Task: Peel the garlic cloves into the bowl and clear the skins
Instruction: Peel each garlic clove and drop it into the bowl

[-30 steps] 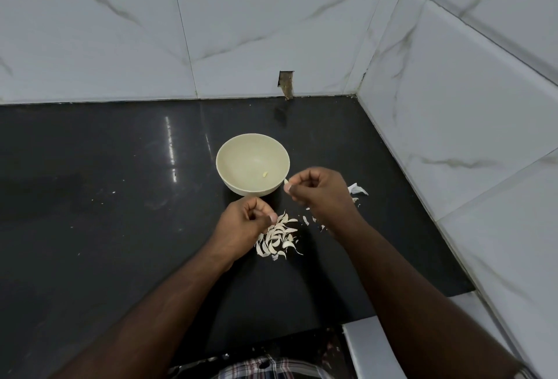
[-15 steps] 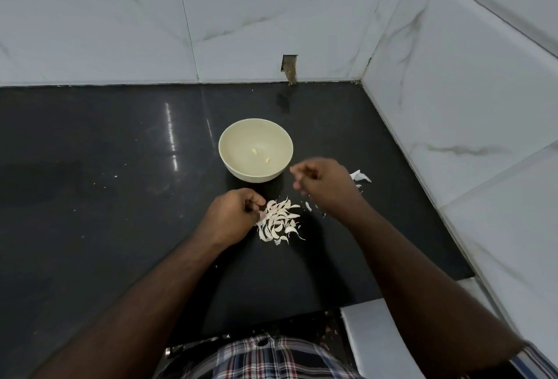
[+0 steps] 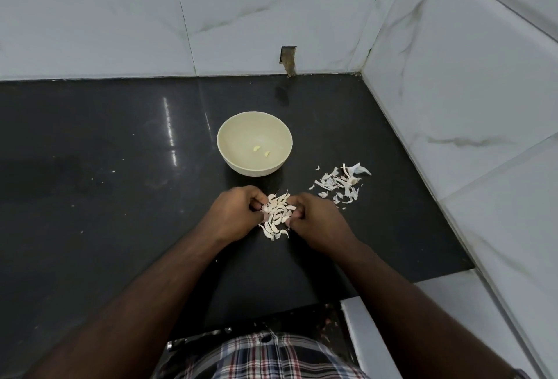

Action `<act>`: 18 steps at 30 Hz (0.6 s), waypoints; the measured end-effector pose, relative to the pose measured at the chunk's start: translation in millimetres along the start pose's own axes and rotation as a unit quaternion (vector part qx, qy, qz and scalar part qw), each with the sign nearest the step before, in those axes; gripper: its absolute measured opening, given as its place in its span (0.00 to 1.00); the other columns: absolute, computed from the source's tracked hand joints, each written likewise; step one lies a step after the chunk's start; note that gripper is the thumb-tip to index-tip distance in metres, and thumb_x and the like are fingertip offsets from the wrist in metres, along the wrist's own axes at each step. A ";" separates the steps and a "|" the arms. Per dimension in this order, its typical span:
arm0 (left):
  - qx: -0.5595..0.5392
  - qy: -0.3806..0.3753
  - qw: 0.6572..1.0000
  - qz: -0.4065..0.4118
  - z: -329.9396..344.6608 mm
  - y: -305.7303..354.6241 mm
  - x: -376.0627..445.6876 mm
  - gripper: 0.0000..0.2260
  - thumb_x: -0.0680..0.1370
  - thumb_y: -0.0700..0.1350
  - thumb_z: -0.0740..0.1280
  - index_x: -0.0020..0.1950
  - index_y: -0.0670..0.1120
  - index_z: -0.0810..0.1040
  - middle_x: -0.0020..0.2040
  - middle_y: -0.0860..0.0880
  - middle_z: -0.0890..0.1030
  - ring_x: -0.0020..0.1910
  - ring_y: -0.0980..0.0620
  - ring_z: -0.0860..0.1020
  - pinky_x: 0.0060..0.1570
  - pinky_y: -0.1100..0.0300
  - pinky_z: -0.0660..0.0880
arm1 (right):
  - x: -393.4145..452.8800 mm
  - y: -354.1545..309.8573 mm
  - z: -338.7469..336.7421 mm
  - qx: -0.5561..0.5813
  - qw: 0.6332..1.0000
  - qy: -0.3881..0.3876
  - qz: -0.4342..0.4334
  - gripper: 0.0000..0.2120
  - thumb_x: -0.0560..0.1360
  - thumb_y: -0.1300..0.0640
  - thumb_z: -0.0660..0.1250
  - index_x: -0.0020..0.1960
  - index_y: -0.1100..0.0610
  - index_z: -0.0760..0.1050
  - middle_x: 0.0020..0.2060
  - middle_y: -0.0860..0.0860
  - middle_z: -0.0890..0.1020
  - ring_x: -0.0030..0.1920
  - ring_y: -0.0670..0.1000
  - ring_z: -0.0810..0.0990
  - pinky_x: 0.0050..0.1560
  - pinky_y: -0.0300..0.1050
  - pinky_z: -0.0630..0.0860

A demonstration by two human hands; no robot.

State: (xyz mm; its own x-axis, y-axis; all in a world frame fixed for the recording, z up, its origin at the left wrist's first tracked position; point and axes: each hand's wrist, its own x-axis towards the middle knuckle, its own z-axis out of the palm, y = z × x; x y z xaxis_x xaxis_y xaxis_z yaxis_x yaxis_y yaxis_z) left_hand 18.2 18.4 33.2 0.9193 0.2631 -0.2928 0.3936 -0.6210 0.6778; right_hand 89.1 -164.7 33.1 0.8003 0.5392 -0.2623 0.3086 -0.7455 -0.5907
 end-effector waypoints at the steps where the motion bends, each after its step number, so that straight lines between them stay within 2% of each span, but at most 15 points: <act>1: -0.005 0.003 1.000 0.002 -0.2 -0.8 0.0 0.11 0.73 0.45 0.77 0.53 0.54 0.82 0.46 0.57 0.83 0.47 0.60 0.81 0.48 0.64 0.75 | -0.2 0.4 -1.9 0.007 1.000 0.000 -0.007 0.18 0.75 0.58 0.71 0.64 0.53 0.78 0.42 0.45 0.82 0.49 0.45 0.80 0.53 0.41 0.74; 3: -0.021 0.019 1.000 0.009 -1.3 -1.1 -1.8 0.10 0.73 0.45 0.76 0.52 0.53 0.83 0.45 0.57 0.83 0.46 0.59 0.81 0.50 0.61 0.76 | -0.6 1.4 -4.8 0.021 1.000 0.004 -0.021 0.17 0.77 0.58 0.70 0.65 0.52 0.79 0.44 0.46 0.80 0.49 0.45 0.78 0.54 0.40 0.72; 5: -0.037 0.039 0.998 0.017 -2.6 0.1 -3.1 0.06 0.74 0.45 0.75 0.50 0.53 0.83 0.43 0.57 0.83 0.44 0.60 0.81 0.49 0.61 0.76 | -0.7 2.4 -7.3 0.063 0.998 0.014 -0.022 0.11 0.77 0.58 0.70 0.58 0.49 0.82 0.45 0.47 0.80 0.44 0.45 0.78 0.52 0.44 0.76; 8: -0.091 0.049 0.995 0.011 -3.1 2.6 -1.9 0.03 0.75 0.46 0.74 0.46 0.54 0.84 0.40 0.55 0.85 0.41 0.59 0.82 0.45 0.62 0.76 | -2.4 -1.2 -15.3 0.180 0.983 0.039 -0.009 0.03 0.76 0.59 0.72 0.47 0.51 0.82 0.37 0.46 0.83 0.34 0.42 0.79 0.43 0.45 0.78; 10: -0.182 0.031 0.983 0.007 -2.5 6.9 -1.3 0.03 0.74 0.46 0.74 0.45 0.54 0.85 0.40 0.51 0.85 0.38 0.54 0.81 0.43 0.57 0.77 | -5.0 -7.7 -22.9 0.259 0.965 0.044 0.001 0.02 0.75 0.61 0.74 0.46 0.55 0.82 0.36 0.52 0.84 0.34 0.44 0.80 0.41 0.45 0.78; 12: -0.288 0.007 0.958 0.003 -1.1 14.5 -4.4 0.03 0.76 0.41 0.74 0.47 0.49 0.85 0.40 0.45 0.85 0.36 0.53 0.80 0.37 0.59 0.76 | -8.0 -14.2 -29.3 0.323 0.945 0.047 -0.005 0.04 0.73 0.64 0.75 0.48 0.59 0.83 0.39 0.59 0.85 0.36 0.48 0.81 0.42 0.48 0.80; 13: -0.334 -0.005 0.943 -0.002 -0.1 18.9 -6.6 0.02 0.76 0.39 0.73 0.48 0.44 0.84 0.40 0.44 0.84 0.36 0.53 0.80 0.35 0.61 0.75 | -9.6 -16.9 -31.6 0.334 0.941 0.053 -0.014 0.06 0.72 0.64 0.76 0.48 0.59 0.83 0.40 0.59 0.85 0.37 0.48 0.82 0.42 0.47 0.81; 15: -0.400 -0.026 0.916 -0.010 2.1 27.3 -10.3 0.04 0.77 0.37 0.72 0.51 0.38 0.83 0.42 0.43 0.85 0.37 0.53 0.80 0.34 0.65 0.74 | -12.2 -20.6 -33.4 0.334 0.940 0.066 -0.032 0.09 0.70 0.65 0.78 0.47 0.55 0.83 0.40 0.56 0.86 0.38 0.46 0.83 0.43 0.42 0.81; 18: -0.445 -0.033 0.895 -0.007 4.6 34.7 -11.6 0.04 0.78 0.37 0.71 0.50 0.36 0.83 0.42 0.43 0.86 0.37 0.54 0.80 0.35 0.65 0.75 | -13.8 -22.6 -33.9 0.339 0.937 0.074 -0.047 0.11 0.69 0.66 0.78 0.46 0.52 0.84 0.40 0.51 0.86 0.40 0.45 0.84 0.45 0.38 0.81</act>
State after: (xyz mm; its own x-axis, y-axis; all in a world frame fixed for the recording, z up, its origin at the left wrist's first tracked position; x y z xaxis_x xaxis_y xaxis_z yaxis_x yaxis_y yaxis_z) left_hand 21.2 -9.6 57.1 0.9234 0.2041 -0.3250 0.2792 0.2239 0.9338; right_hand 88.5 -168.6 75.9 0.8641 0.4920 -0.1060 0.0237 -0.2501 -0.9679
